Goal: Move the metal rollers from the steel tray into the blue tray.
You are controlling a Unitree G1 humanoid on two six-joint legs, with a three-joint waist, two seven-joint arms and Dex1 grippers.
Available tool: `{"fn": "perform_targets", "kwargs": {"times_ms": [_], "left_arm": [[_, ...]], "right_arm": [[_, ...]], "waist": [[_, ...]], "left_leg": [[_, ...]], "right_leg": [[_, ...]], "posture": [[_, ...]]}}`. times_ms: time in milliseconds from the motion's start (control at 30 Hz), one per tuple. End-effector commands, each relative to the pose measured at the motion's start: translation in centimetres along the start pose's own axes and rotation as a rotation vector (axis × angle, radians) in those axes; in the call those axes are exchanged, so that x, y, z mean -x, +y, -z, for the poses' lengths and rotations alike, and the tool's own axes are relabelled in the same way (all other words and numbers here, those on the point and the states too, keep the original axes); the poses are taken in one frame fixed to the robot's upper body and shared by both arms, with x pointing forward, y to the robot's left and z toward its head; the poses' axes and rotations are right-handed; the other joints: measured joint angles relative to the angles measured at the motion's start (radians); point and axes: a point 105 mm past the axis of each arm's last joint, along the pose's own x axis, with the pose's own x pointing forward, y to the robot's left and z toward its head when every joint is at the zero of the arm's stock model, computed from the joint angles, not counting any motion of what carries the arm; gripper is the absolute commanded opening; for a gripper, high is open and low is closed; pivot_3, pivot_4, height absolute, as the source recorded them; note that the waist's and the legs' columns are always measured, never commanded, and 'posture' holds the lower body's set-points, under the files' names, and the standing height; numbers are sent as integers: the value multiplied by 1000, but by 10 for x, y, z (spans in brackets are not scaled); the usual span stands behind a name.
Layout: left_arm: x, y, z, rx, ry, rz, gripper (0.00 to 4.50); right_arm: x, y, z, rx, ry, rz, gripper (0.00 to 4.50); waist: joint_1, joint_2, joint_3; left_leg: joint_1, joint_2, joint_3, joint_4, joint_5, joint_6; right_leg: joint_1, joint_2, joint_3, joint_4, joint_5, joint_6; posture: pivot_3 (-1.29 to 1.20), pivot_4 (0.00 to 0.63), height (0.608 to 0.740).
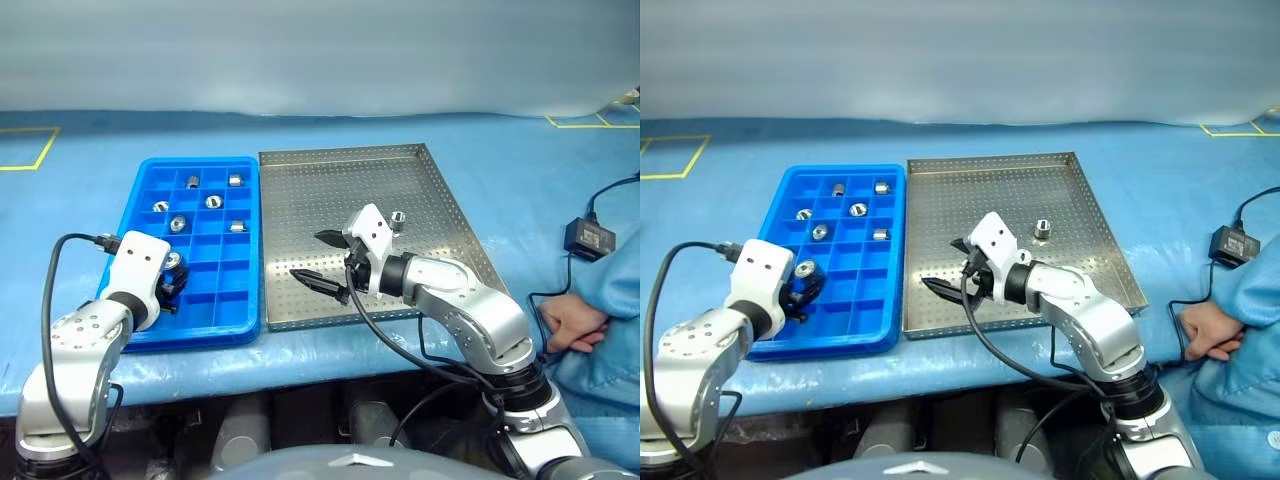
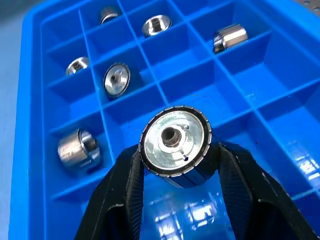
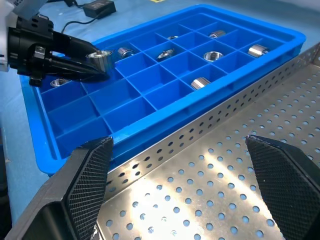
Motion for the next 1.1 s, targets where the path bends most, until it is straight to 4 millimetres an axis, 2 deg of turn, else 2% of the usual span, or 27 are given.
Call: {"fn": "perform_targets", "kwargs": {"times_ms": [33,200,300,467,600,667,733,900,1100], "left_arm": [[4,4,-14,8,-65,-33,1860],[-9,-2,-14,30,-60,-13,1860],[-12,-3,-15,27,-61,-16,2833],[-8,1,-21,17,-92,-35,4461],[-8,-8,-42,51,-199,19,4488],[-5,-35,-65,105,-321,184,4488],[-3,-61,-77,96,-382,336,4488],[-12,-116,-76,-40,-375,595,4488],[-15,-142,-76,-63,-399,721,4488]], "right_arm": [[1,9,-9,29,-36,-15,4500],[-1,13,-10,42,-36,-23,4500],[-1,11,-11,50,-38,-6,4500],[3,-3,-10,41,-30,82,4500],[7,-15,-6,39,-3,157,4500],[9,-28,0,27,35,250,4500],[11,-40,8,16,85,333,4500],[21,-55,21,3,180,453,4500],[42,-80,25,-95,182,690,4500]], "waist": [[5,0,0],[13,0,0],[13,0,0],[11,0,0],[13,0,0],[14,0,0],[13,-1,-1],[3,0,-1],[-29,0,-1]], "left_leg": [[0,0,0,0,0,0],[1,0,1,0,0,0],[0,0,1,0,0,0],[0,0,1,-1,0,0],[0,0,1,0,0,0],[0,0,1,0,0,0],[0,0,1,1,0,0],[0,-1,2,-1,0,0],[-1,-1,2,-1,0,0]], "right_leg": [[0,0,0,0,0,0],[0,0,0,0,0,0],[0,0,0,0,0,0],[0,0,0,0,0,-1],[0,0,-1,0,-1,-1],[0,0,-1,0,-1,-1],[0,-1,-1,0,0,-1],[0,0,0,0,0,-3],[-1,1,0,0,-1,-2]], "posture": [[76,150,740],[68,150,740],[58,150,740],[44,150,740],[34,150,740],[24,150,740],[15,150,740],[-28,150,740],[-83,150,740]]}}
